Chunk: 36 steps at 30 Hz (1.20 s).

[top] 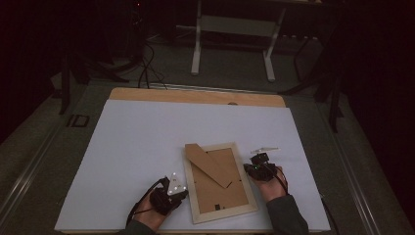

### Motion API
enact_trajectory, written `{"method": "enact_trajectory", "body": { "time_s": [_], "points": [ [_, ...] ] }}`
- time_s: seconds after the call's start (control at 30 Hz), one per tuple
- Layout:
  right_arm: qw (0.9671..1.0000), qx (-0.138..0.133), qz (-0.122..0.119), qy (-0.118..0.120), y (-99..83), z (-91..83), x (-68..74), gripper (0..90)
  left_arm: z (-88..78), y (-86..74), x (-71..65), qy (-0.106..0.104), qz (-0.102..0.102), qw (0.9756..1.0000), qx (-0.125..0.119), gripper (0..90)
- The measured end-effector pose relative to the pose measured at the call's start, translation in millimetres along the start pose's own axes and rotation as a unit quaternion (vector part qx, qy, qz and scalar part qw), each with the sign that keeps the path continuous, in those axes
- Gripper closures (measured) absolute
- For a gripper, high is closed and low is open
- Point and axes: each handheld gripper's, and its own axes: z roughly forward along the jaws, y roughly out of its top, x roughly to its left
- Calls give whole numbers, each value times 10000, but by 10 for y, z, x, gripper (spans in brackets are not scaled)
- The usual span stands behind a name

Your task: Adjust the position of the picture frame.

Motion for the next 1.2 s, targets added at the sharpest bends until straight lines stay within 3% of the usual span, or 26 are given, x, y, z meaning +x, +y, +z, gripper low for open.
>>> {"method": "enact_trajectory", "body": {
  "time_s": [0.47,1.2],
  "points": [
    [9993,139,-323,-133,366,242,68,900,18,11,3,-198,-161,9997,-45,900],
    [9980,295,-498,-237,933,659,264,900,46,28,-39,-90,-121,9998,-98,900]
  ]
}}
